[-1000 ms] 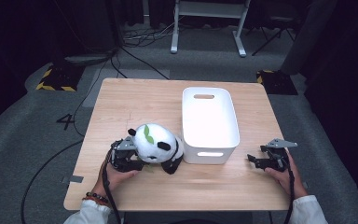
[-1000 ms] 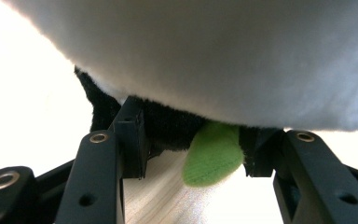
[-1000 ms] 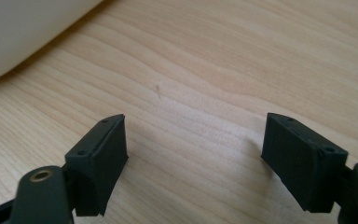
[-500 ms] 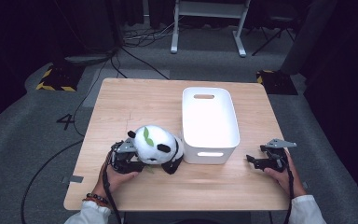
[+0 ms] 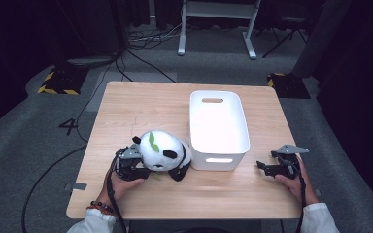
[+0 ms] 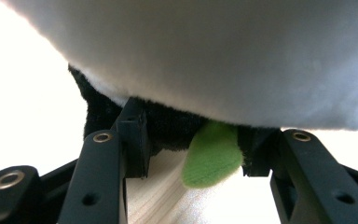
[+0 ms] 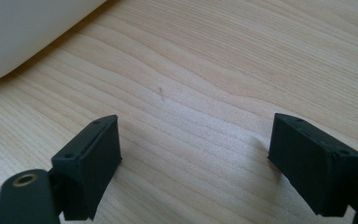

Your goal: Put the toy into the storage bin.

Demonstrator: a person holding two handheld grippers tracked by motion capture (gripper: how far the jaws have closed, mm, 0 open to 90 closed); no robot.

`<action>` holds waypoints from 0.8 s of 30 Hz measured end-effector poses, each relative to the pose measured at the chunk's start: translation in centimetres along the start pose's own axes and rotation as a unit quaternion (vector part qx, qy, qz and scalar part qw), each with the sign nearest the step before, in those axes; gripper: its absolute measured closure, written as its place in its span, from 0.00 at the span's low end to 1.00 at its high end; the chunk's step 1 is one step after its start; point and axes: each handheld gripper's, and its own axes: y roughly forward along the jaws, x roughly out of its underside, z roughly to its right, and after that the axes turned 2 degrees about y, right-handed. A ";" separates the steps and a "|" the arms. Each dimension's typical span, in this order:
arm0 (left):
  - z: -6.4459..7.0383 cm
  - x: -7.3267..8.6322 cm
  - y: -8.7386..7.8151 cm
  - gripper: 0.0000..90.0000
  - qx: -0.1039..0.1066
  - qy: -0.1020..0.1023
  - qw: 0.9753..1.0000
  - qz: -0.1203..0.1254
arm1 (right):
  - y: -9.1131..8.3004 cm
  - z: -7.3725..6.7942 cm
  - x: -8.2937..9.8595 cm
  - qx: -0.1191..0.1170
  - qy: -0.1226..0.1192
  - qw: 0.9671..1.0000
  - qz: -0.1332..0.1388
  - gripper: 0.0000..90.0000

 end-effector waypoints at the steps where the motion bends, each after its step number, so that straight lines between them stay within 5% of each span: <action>1: -0.1 0.0 -0.1 0.61 0.004 -0.001 1.000 0.001 | 0.0 0.0 0.0 0.000 0.000 1.000 0.000 0.18; 5: 0.3 0.0 -0.3 0.67 0.000 -0.002 1.000 0.027 | 0.0 0.0 0.0 0.000 0.000 1.000 0.000 0.18; 12: 0.5 -0.2 -0.6 0.70 0.004 0.007 0.999 0.033 | 0.0 0.0 0.0 0.001 -0.001 1.000 0.000 0.18; 16: 1.2 -0.7 -1.3 0.72 -0.020 0.021 0.998 0.055 | -0.1 -0.1 0.1 0.001 -0.001 1.000 0.001 0.18; 24: 1.6 -1.3 -1.9 0.72 -0.029 0.038 0.997 0.068 | -0.1 -0.1 0.1 0.000 0.000 1.000 0.001 0.18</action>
